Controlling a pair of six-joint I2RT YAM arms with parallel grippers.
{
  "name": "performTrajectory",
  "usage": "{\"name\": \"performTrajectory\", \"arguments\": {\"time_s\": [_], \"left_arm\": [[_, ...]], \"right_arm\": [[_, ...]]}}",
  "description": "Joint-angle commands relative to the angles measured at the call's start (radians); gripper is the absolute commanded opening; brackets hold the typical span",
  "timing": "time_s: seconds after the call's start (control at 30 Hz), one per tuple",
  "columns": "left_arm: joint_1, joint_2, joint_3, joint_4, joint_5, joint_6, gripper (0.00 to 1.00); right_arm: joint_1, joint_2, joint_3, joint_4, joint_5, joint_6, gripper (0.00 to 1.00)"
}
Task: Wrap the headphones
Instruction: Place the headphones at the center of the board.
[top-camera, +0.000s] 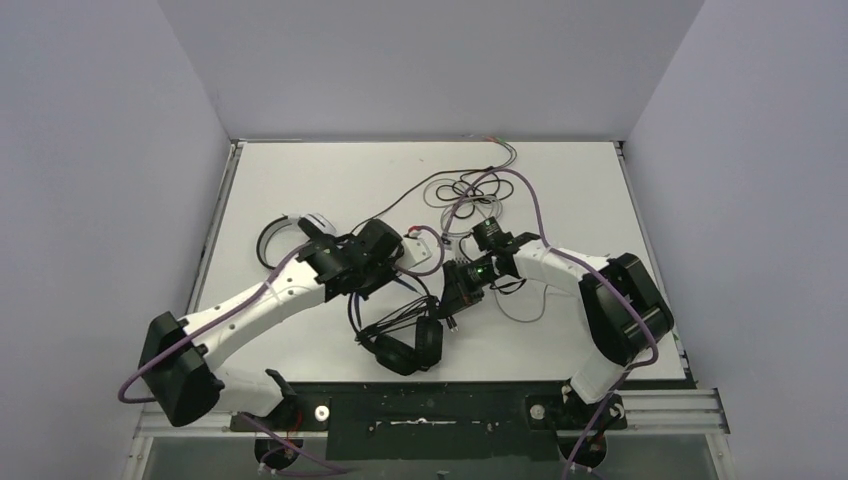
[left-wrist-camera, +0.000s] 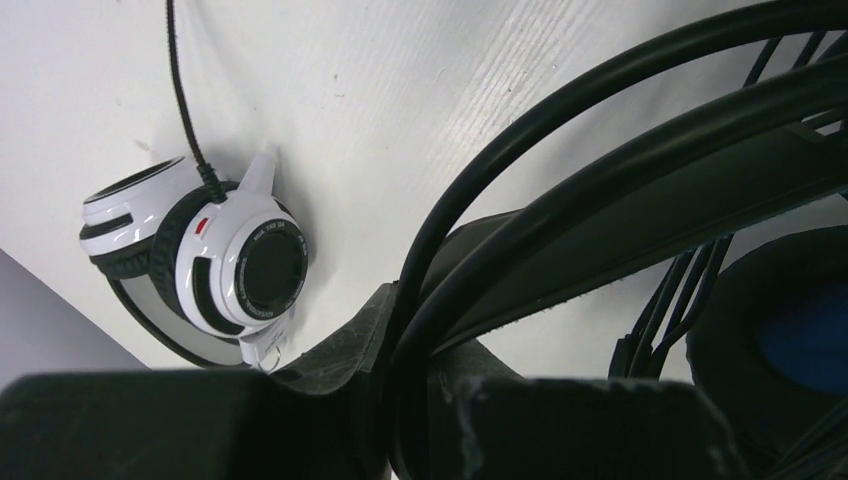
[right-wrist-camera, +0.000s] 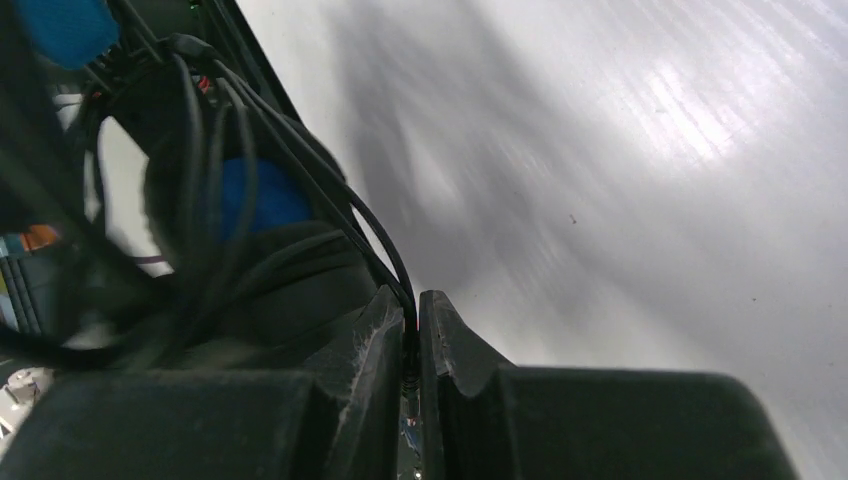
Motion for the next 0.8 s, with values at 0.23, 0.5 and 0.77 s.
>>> {"name": "performTrajectory", "arguments": {"time_s": [0.23, 0.5, 0.77], "left_arm": [[-0.04, 0.257, 0.022, -0.052, -0.149, 0.071, 0.0], [-0.04, 0.43, 0.082, -0.072, -0.256, 0.011, 0.0], [-0.04, 0.477, 0.084, -0.066, -0.274, -0.014, 0.03]], "right_arm": [[-0.022, 0.155, 0.151, -0.145, 0.099, -0.015, 0.0], [-0.028, 0.223, 0.169, -0.083, 0.146, 0.034, 0.05], [-0.028, 0.214, 0.134, -0.031, 0.214, 0.075, 0.27]]}}
